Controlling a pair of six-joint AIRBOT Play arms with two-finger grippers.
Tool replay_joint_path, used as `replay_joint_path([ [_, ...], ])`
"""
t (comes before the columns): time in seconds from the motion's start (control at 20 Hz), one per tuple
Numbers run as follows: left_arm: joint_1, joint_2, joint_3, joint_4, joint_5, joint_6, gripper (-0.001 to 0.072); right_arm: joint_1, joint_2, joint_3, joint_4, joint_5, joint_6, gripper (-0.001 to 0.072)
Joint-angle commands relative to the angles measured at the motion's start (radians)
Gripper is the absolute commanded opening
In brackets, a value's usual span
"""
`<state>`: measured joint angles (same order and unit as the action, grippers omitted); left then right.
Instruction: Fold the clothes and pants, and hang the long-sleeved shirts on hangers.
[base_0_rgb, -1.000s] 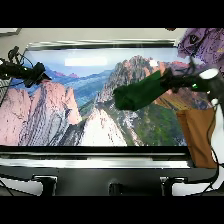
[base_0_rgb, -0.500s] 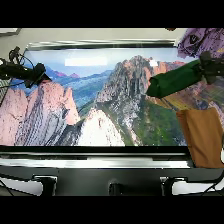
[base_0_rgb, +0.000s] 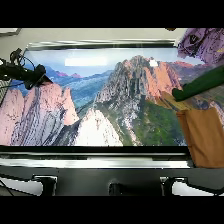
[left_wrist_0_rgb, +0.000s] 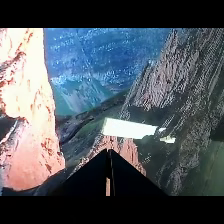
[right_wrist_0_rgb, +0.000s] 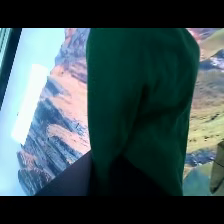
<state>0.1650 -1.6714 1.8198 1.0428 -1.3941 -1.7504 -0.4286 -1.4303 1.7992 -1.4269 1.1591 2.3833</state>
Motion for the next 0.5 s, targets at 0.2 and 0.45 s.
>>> replay_joint_path([
  [0.2,0.000,0.000,0.000,0.001,-0.015,0.000,0.0018,-0.001,0.077,0.001,-0.167,0.199,0.068,0.0033],
  [0.45,0.000,0.000,0.000,0.001,-0.040,0.027,0.0018,-0.001,0.124,0.001,-0.317,0.315,0.068,0.0033],
])
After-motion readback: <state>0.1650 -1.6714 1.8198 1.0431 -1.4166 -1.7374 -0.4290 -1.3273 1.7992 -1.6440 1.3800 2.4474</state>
